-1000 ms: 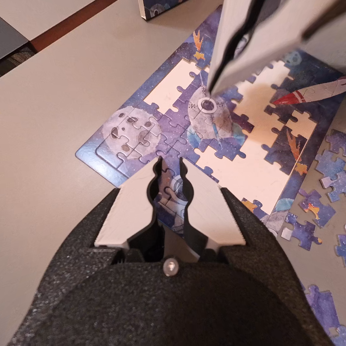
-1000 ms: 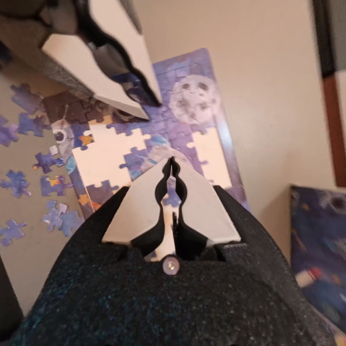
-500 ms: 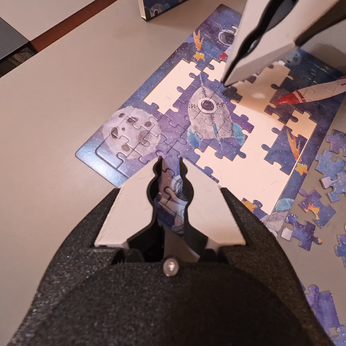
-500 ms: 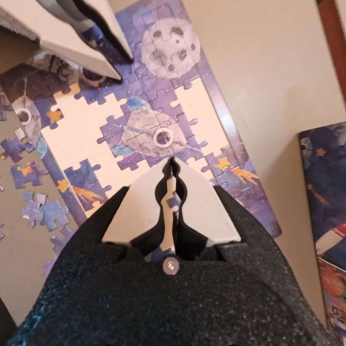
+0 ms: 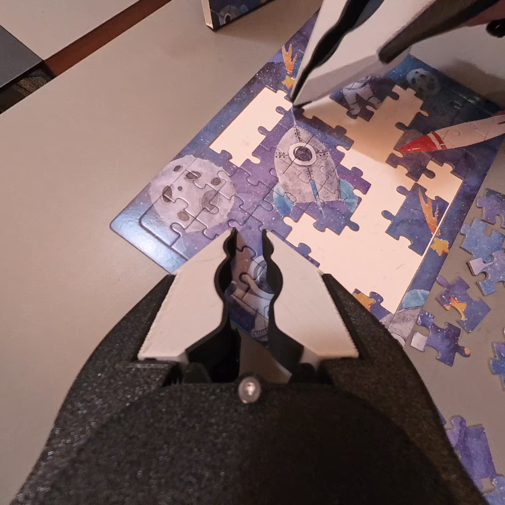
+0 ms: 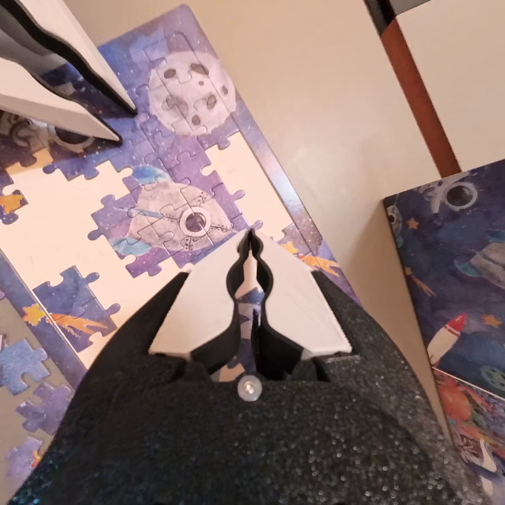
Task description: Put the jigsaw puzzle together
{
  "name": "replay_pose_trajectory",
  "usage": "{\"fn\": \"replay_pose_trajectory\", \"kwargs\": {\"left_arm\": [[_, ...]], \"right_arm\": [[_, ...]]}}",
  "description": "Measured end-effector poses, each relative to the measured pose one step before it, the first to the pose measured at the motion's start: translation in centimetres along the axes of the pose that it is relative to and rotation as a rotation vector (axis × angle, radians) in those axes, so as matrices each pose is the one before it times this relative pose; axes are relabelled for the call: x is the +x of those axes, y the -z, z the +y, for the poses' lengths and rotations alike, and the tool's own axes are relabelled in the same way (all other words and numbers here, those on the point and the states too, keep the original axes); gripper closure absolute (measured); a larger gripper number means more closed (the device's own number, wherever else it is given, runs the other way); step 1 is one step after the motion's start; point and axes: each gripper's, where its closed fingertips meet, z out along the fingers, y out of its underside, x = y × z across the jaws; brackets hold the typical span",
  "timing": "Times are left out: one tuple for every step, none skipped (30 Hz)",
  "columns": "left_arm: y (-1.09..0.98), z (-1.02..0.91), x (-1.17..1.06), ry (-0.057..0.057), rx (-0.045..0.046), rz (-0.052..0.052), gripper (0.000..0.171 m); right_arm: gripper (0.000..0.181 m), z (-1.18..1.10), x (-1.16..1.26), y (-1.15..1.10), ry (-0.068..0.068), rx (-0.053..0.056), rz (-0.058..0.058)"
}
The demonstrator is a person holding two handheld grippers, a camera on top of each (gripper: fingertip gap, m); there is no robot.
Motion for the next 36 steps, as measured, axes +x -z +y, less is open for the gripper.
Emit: {"fn": "replay_pose_trajectory", "kwargs": {"left_arm": [[0.001,-0.012,0.014,0.0003,0.00005,0.0003,0.153],[0.009,0.004,-0.012,0.0009,0.00019,0.0008,0.153],[0.021,0.003,-0.008,0.0007,0.00015,0.0007,0.153],[0.01,0.008,-0.016,-0.0002,0.0,0.0,0.153],[-0.002,0.012,-0.015,-0.0004,-0.00002,-0.0003,0.153],[-0.007,0.008,-0.006,-0.0002,-0.00002,-0.0003,0.153],[0.0,0.002,0.01,-0.0002,-0.00002,-0.0002,0.153],[0.005,0.003,-0.007,0.0,0.00005,0.0,0.153],[0.004,0.002,0.0,0.0003,0.00012,0.0004,0.153],[-0.012,0.001,0.0,0.0,0.00003,0.0005,0.153],[-0.004,-0.004,-0.003,-0.0001,-0.00012,0.0003,0.153],[0.008,-0.005,-0.002,-0.0002,-0.00013,-0.0001,0.153],[0.009,-0.016,0.014,-0.0004,-0.00009,-0.0004,0.153],[0.001,0.004,0.013,-0.0007,-0.00007,-0.0007,0.153],[0.001,0.002,-0.001,-0.0008,-0.00007,-0.0007,0.153],[-0.005,-0.003,0.01,-0.0001,-0.00006,0.0002,0.153],[-0.013,0.0,0.014,0.0006,0.00013,0.0012,0.153],[-0.004,0.005,-0.01,0.001,0.00027,0.0014,0.153],[0.003,0.013,-0.017,0.0006,0.00009,0.0006,0.153],[0.015,0.016,0.006,-0.0006,0.00004,-0.0006,0.153],[0.025,0.001,0.01,-0.0015,-0.00014,-0.0015,0.153],[0.004,-0.005,0.006,-0.0015,-0.00026,-0.0014,0.153],[0.007,0.01,0.007,-0.0007,-0.00022,-0.0006,0.153],[-0.012,0.001,-0.008,0.0006,-0.00006,0.0006,0.153],[-0.027,-0.003,-0.011,0.0015,0.0003,0.0015,0.153],[-0.01,-0.002,-0.019,0.0012,0.00037,0.0011,0.153],[-0.006,-0.007,0.005,-0.0001,0.00018,-0.0001,0.153],[0.002,-0.008,0.005,-0.0016,-0.00004,-0.0014,0.153],[-0.009,-0.004,-0.006,-0.0025,-0.00008,-0.0023,0.153],[-0.013,0.009,-0.013,-0.0035,-0.00039,-0.0033,0.153],[0.041,0.025,0.004,-0.0052,-0.0007,-0.0051,0.153],[0.044,0.014,0.019,-0.0055,-0.00071,-0.0054,0.153],[-0.004,0.005,0.023,-0.0026,-0.00043,-0.0042,0.153],[-0.03,-0.001,0.004,0.0005,0.00029,-0.0026,0.153],[-0.042,-0.015,-0.006,0.0014,0.00034,-0.0007,0.153],[-0.046,-0.019,-0.019,0.0015,0.00006,0.0008,0.153]], "right_arm": [[0.18,0.736,-0.361,-0.559,0.0037,-0.0422,-0.0163],[0.181,-0.364,-0.106,0.07,-0.0011,0.0259,-0.0044],[0.181,0.088,-0.026,0.02,-0.0058,-0.0115,-0.0036],[0.181,0.076,-0.015,0.028,0.0027,-0.015,0.0055],[0.181,-0.295,-0.207,0.136,0.0188,0.0123,0.0071],[0.181,-0.72,-0.66,0.243,0.0171,0.0362,-0.0128],[0.181,-0.726,-1.272,0.198,0.0139,0.0342,-0.0483],[0.181,-0.065,-0.986,-0.132,0.0135,-0.0058,-0.0344],[0.181,1.058,-0.34,-0.459,0.0136,-0.0775,-0.0014],[0.181,-0.514,0.049,0.135,0.0067,0.0283,0.0133],[0.181,0.433,-0.029,-0.151,-0.0022,-0.0315,-0.0047],[0.181,-0.303,-0.045,0.118,-0.0061,0.0151,-0.0024],[0.181,-0.362,-0.422,0.184,0.01,0.0196,-0.0135],[0.181,-0.534,-0.92,0.304,0.0195,0.0266,-0.0282],[0.181,-0.286,-1.189,0.089,0.0192,0.0078,-0.0452],[0.181,0.671,-0.74,-0.444,0.0125,-0.0528,-0.0197],[0.181,0.033,-0.189,-0.137,0.0022,-0.0089,0.0058],[0.18,0.441,-0.395,-0.133,0.0046,-0.0394,-0.0182],[0.181,-0.343,0.037,0.154,-0.001,0.0155,0.0082],[0.181,0.032,-0.151,0.039,0.0144,-0.0087,0.0039],[0.181,-0.294,-0.481,0.096,0.0179,0.0151,-0.0105],[0.181,-0.433,-0.9,0.057,0.0073,0.021,-0.0392],[0.181,0.01,-0.734,-0.251,0.0012,-0.0056,-0.0318],[0.181,0.152,-0.082,-0.344,-0.0069,-0.0113,-0.0044],[0.18,0.296,-0.156,-0.083,-0.0112,-0.0193,-0.0171],[0.181,-0.076,0.019,0.009,-0.0066,0.0053,-0.0059],[0.181,0.043,-0.004,0.083,0.0092,-0.0017,0.0004],[0.181,0.187,0.264,0.424,0.0202,-0.0072,0.0233],[0.181,-0.341,0.446,1.112,0.0067,0.0295,0.0334],[0.181,-0.847,0.346,1.838,-0.0072,0.063,0.0186],[0.181,-1.151,0.401,2.351,-0.0097,0.0761,0.0209],[0.181,-1.224,0.613,2.729,-0.0015,0.0853,0.0505],[0.181,-1.284,0.709,2.806,0.0076,0.0959,0.0698],[0.181,-1.085,0.593,2.721,0.0118,0.0917,0.0656],[0.178,-0.545,0.431,2.283,0.0136,0.0713,0.0615],[0.171,0.039,0.407,1.956,0.0149,0.0451,0.0602]]}}
